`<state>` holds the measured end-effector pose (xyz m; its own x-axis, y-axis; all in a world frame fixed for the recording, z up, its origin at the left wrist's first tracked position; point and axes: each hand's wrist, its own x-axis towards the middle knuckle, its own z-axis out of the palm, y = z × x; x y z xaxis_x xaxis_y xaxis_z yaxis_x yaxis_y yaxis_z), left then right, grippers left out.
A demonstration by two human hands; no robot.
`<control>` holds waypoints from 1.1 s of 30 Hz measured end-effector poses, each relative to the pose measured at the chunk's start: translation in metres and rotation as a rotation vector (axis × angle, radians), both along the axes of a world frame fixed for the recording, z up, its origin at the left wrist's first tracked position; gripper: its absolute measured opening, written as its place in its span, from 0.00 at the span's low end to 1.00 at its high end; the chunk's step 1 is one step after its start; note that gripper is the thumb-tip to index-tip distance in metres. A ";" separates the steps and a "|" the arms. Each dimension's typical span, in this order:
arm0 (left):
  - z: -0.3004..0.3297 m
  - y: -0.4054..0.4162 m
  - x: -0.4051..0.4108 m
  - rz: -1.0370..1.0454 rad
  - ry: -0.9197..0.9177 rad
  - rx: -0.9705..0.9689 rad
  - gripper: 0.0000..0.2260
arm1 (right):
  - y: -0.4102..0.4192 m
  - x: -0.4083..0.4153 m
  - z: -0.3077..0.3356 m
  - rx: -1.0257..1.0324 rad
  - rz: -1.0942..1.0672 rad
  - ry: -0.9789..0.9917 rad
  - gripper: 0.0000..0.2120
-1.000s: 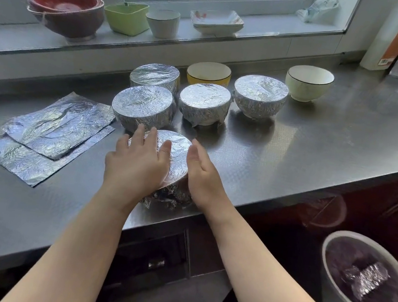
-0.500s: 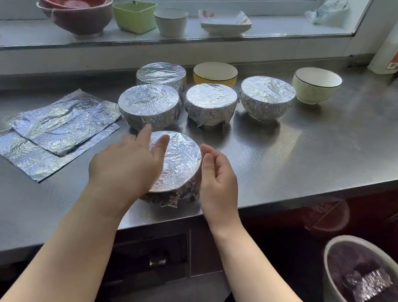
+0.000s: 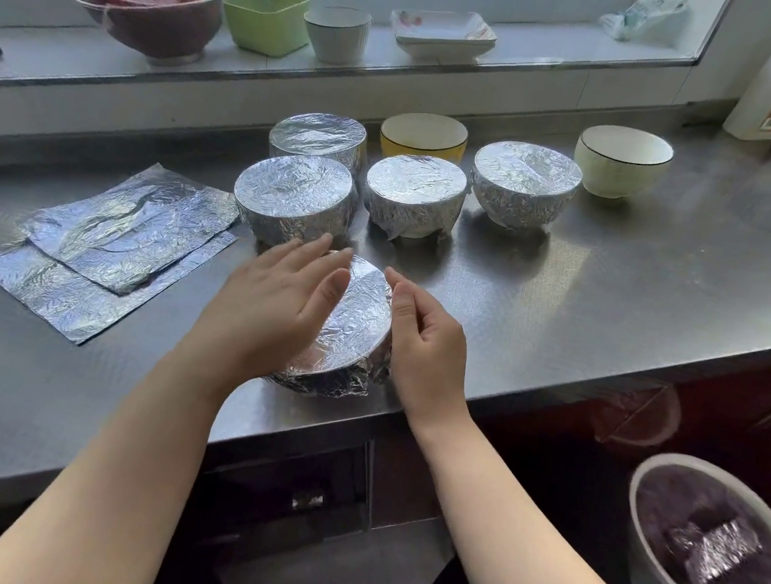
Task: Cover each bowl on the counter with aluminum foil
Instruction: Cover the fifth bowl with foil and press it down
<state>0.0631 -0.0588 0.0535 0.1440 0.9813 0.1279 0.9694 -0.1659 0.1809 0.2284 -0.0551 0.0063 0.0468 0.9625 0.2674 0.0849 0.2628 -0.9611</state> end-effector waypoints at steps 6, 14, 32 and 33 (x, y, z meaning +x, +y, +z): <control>0.001 -0.001 0.002 0.015 -0.047 0.010 0.35 | 0.002 -0.005 -0.003 -0.104 -0.077 0.201 0.11; 0.000 0.000 0.003 0.025 -0.048 0.025 0.31 | 0.006 -0.010 -0.014 -0.180 -0.112 0.199 0.12; 0.002 -0.001 0.006 0.032 -0.049 0.055 0.31 | 0.021 -0.005 -0.007 -0.367 -0.006 0.272 0.07; 0.002 -0.001 0.006 0.034 -0.047 0.056 0.31 | 0.022 -0.004 -0.007 -0.377 0.001 0.265 0.08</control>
